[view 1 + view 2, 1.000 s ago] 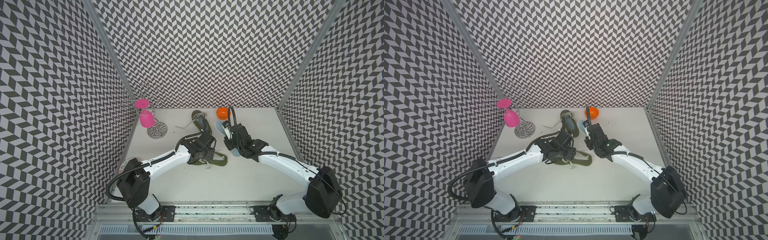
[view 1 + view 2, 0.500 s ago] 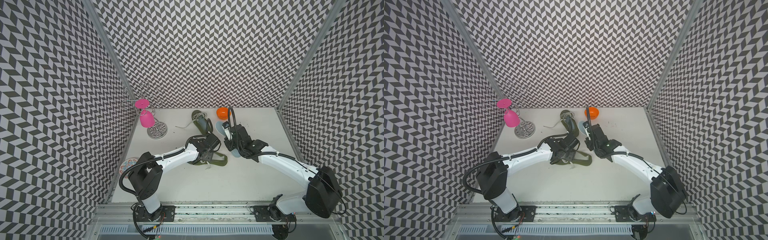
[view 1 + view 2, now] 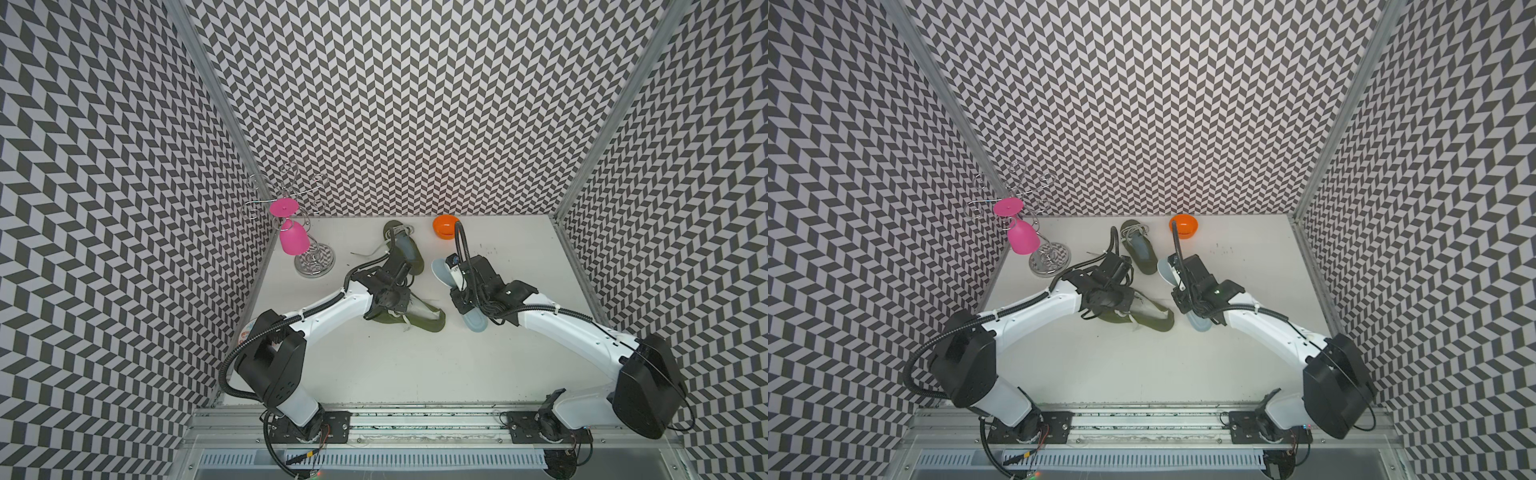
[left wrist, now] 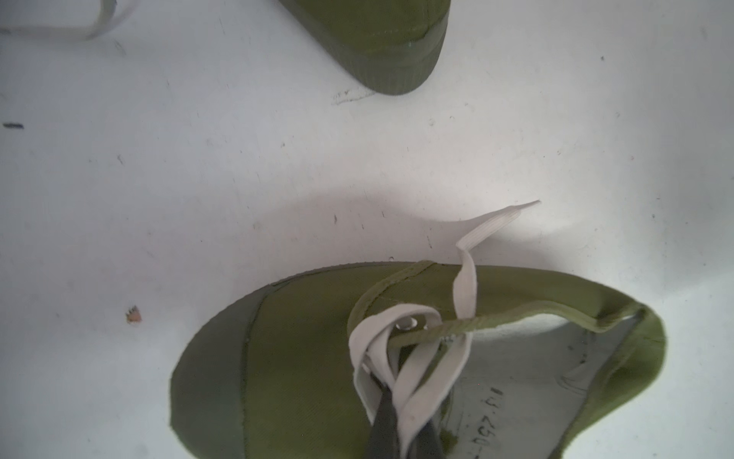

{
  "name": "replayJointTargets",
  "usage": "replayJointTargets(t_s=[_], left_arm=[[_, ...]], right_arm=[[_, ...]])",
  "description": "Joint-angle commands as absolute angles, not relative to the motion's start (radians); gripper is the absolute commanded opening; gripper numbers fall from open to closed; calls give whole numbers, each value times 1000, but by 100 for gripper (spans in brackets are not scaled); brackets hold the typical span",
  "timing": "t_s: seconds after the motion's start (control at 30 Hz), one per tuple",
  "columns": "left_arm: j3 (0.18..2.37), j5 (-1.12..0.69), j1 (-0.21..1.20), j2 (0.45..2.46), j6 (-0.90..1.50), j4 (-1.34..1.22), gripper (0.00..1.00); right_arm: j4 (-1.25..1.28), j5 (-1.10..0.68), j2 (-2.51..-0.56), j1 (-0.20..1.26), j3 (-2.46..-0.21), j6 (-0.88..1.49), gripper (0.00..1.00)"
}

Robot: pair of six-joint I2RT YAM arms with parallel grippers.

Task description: Insert the insole into the shoe

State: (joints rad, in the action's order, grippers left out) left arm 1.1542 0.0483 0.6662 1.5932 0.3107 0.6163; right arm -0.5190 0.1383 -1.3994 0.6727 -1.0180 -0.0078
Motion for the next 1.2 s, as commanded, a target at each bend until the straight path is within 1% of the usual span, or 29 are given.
replayJointTargets(t_s=[0.0, 0.2, 0.53, 0.87, 1.17], left_arm=[[1163, -74, 678, 1561, 184, 500, 4], [1148, -134, 648, 1560, 67, 483, 3], [1053, -279, 597, 1491, -101, 368, 2], [1058, -273, 592, 1479, -104, 347, 4], [1083, -256, 601, 1499, -95, 368, 4]], right_arm=[[-578, 49, -1361, 714, -1002, 28, 32], [-613, -22, -1376, 801, -992, 49, 31], [-636, -34, -1446, 836, -960, 48, 31], [-707, -37, -1504, 850, -1030, 36, 31], [-757, -38, -1505, 896, -1092, 61, 31]])
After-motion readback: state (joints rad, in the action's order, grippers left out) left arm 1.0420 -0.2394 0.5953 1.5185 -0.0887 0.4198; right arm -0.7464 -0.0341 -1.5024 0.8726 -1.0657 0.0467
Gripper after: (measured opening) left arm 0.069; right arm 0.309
